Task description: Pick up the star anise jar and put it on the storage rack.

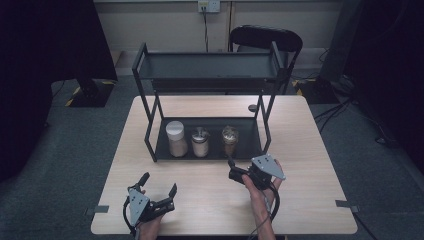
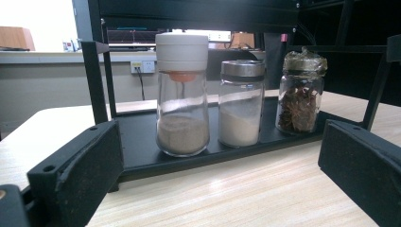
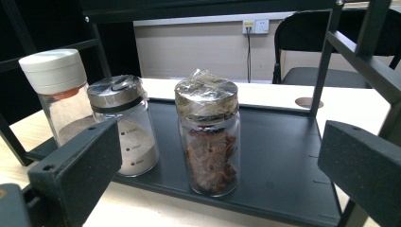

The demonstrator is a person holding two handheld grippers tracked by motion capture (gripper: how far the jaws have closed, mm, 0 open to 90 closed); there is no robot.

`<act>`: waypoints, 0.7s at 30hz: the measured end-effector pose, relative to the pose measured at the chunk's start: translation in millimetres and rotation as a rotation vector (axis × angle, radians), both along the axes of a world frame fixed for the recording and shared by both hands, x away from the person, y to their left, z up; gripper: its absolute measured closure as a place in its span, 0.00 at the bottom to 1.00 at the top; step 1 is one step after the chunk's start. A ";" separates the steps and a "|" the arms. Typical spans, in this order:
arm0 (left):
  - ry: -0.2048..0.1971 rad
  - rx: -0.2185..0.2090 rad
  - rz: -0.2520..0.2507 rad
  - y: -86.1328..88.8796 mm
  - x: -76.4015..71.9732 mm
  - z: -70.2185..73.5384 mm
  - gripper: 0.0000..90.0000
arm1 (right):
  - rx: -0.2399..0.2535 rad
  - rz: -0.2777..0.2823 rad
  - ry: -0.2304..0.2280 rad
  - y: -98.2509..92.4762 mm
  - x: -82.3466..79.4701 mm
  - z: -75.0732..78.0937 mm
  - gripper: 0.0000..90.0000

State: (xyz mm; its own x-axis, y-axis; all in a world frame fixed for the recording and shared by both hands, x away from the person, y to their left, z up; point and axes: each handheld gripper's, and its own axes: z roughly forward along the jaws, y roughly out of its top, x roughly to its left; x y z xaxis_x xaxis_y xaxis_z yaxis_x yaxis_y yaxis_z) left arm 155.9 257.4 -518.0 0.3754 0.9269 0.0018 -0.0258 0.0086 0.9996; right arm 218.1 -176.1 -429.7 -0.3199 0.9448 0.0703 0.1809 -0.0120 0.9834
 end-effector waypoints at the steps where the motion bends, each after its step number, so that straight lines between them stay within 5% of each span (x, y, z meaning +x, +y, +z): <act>1: 0.000 0.000 0.001 -0.1 0.0 0.0 0.00 | 0.001 -0.002 -0.002 -0.3 -1.3 -0.6 0.00; 21: 0.001 0.000 0.001 -0.1 0.0 0.1 0.00 | -0.032 -0.007 -0.050 -4.8 -24.5 -7.7 0.00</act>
